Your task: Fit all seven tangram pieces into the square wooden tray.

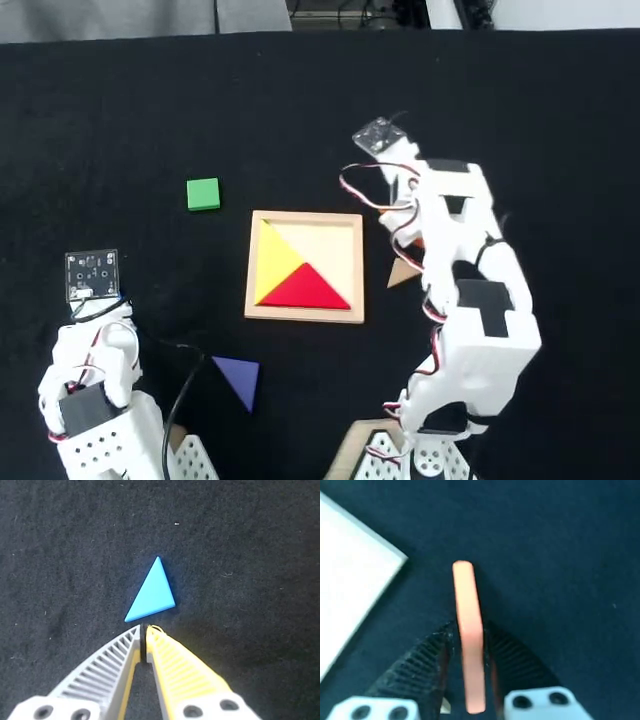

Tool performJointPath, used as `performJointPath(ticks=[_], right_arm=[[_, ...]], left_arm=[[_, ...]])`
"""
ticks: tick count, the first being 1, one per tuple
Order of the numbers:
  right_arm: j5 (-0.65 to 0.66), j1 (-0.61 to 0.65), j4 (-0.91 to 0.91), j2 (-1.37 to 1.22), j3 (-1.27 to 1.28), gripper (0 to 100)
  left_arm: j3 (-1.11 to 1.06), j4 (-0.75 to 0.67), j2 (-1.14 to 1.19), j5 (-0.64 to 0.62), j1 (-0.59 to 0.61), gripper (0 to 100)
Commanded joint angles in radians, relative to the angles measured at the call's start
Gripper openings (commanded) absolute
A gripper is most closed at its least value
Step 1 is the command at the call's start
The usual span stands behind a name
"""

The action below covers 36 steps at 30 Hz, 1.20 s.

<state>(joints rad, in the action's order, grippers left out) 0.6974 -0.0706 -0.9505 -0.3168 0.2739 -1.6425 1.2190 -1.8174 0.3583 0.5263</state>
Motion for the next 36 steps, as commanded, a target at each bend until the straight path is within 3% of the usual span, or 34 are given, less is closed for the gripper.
performJointPath(ticks=[1,6,8,12,17,21,25,29,36], right_arm=[[-0.046,-0.031,-0.015,0.090,-0.054,7.5],[-0.061,-0.029,-0.040,0.094,-0.058,3.4],[-0.124,-0.020,-0.106,0.108,-0.088,1.1],[-0.351,0.061,-0.321,0.185,-0.189,1.0],[-0.695,0.255,-0.512,0.252,-0.257,1.1],[-0.858,0.388,-0.546,0.231,-0.236,1.5],[-1.014,0.417,-0.480,0.150,-0.226,1.5],[-1.091,0.423,-0.425,0.027,-0.232,1.2],[-1.103,0.428,-0.428,-0.044,-0.245,1.1]], left_arm=[[0.007,0.005,-0.008,0.006,-0.015,3],[0.007,0.005,-0.008,0.006,-0.015,3],[0.007,0.005,-0.008,0.006,-0.015,3],[0.007,0.005,-0.008,0.006,-0.015,3],[0.007,0.005,-0.008,0.006,-0.015,3],[0.005,0.005,-0.008,0.006,-0.015,3],[0.005,0.005,-0.008,0.006,-0.015,3],[0.005,0.005,-0.008,0.006,-0.015,3],[0.005,0.005,-0.008,0.006,-0.015,3]])
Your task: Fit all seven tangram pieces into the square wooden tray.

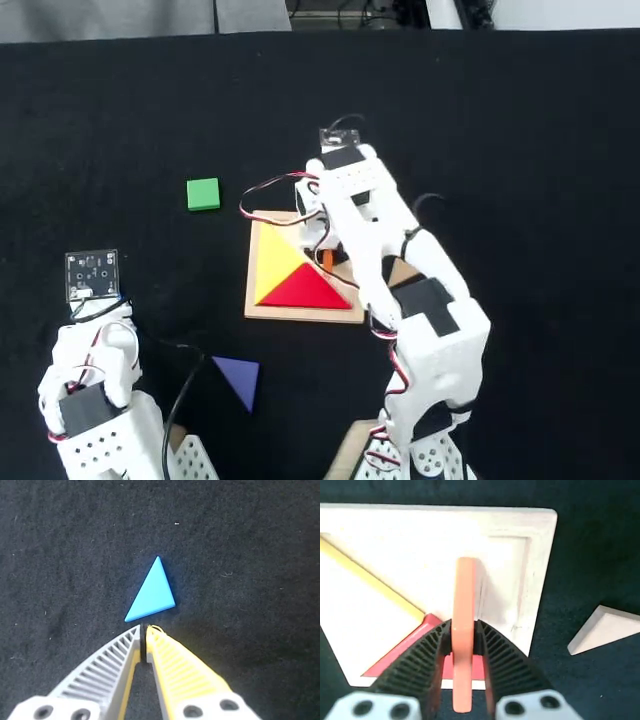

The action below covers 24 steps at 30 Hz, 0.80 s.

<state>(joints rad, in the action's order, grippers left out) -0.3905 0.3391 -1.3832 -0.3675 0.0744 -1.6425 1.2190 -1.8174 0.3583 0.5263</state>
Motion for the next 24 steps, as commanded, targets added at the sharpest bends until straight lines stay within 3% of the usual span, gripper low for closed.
performJointPath(ticks=[1,8,13,24], right_arm=[[-0.015,0.023,0.005,0.007,-0.045,1.1],[-0.005,0.021,-0.011,0.005,-0.047,1.8],[0.041,0.026,-0.043,0.005,-0.053,14.9],[0.057,-0.003,-0.081,0.013,-0.117,13.4]], left_arm=[[0.005,0.005,-0.008,0.006,-0.015,3],[0.005,0.005,-0.008,0.006,-0.015,3],[0.005,0.005,-0.008,0.006,-0.015,3],[0.005,0.005,-0.008,0.006,-0.015,3]])
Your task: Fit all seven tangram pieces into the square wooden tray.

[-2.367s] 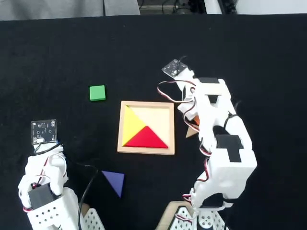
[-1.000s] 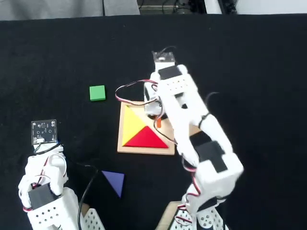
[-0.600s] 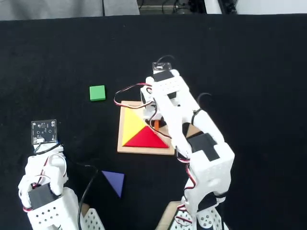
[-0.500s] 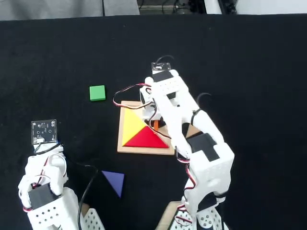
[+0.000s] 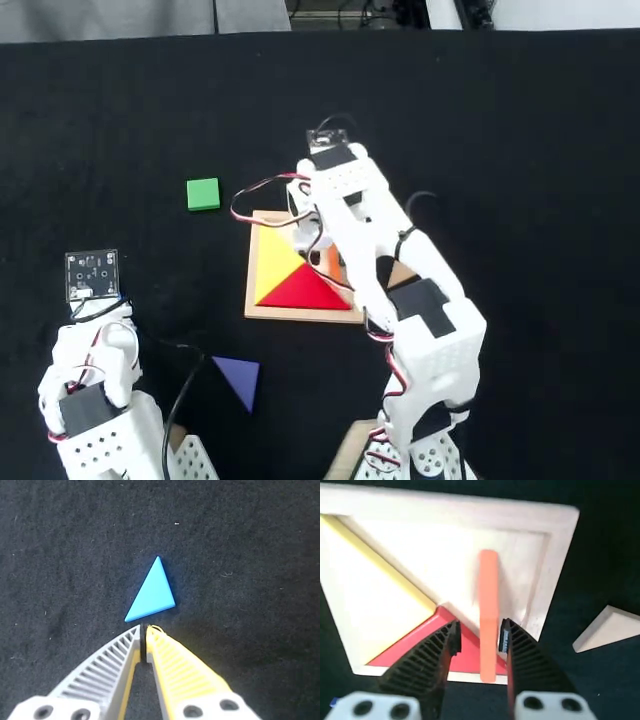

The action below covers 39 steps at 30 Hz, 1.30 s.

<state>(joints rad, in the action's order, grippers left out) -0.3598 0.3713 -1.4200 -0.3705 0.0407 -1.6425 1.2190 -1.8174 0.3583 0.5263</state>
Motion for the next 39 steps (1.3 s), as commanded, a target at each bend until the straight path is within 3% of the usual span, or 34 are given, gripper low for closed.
performJointPath(ticks=[1,8,11,13,16,19,29,39], right_arm=[[0.049,-0.057,-0.068,0.016,-0.099,13.4],[0.146,-0.150,-0.206,0.056,-0.231,10.6],[0.249,-0.086,-0.212,0.130,-0.236,0.5],[0.305,-0.005,-0.203,0.162,-0.196,1.8],[0.307,0.072,-0.103,0.162,-0.101,1.1],[0.307,0.057,-0.012,0.143,-0.028,1.1],[0.316,-0.084,-0.015,0.033,-0.021,1.1],[0.318,-0.097,-0.137,0.038,-0.099,1.1]], left_arm=[[0.005,0.005,-0.008,0.006,-0.015,3],[0.007,0.005,-0.008,0.006,-0.015,3],[0.007,0.005,-0.008,0.006,-0.015,3],[0.007,0.005,-0.008,0.006,-0.015,3],[0.007,0.005,-0.008,0.006,-0.015,3],[0.007,0.005,-0.008,0.006,-0.015,3],[0.005,0.005,-0.008,0.006,-0.015,3],[0.005,0.005,-0.008,0.006,-0.015,3]])
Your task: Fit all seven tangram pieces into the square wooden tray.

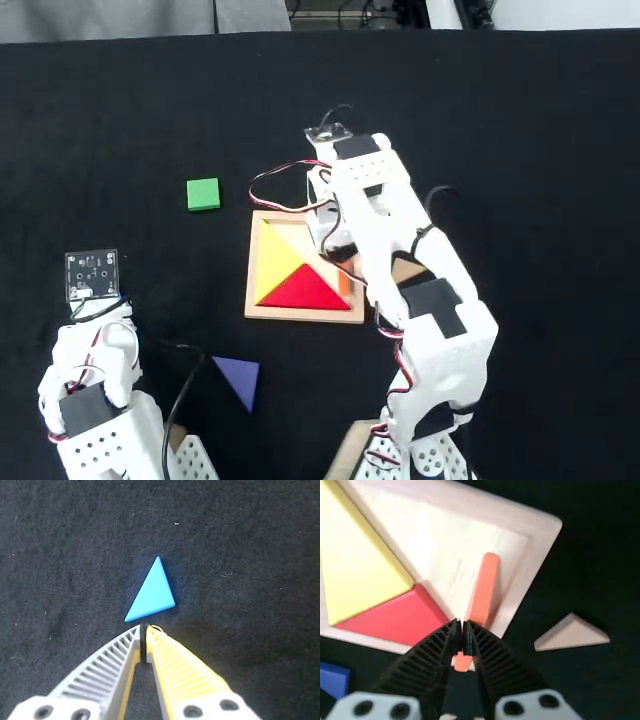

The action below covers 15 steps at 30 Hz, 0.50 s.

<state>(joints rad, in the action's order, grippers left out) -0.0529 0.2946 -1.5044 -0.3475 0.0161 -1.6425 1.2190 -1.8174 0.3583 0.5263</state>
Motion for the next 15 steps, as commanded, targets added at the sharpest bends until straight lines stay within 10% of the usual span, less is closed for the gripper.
performJointPath(ticks=[1,15], right_arm=[[0.011,-0.020,-0.057,0.015,-0.077,1.1],[0.011,0.052,-0.055,0.162,-0.025,1.1]], left_arm=[[0.005,0.005,-0.008,0.006,-0.015,3],[0.005,0.005,-0.008,0.006,-0.015,3]])
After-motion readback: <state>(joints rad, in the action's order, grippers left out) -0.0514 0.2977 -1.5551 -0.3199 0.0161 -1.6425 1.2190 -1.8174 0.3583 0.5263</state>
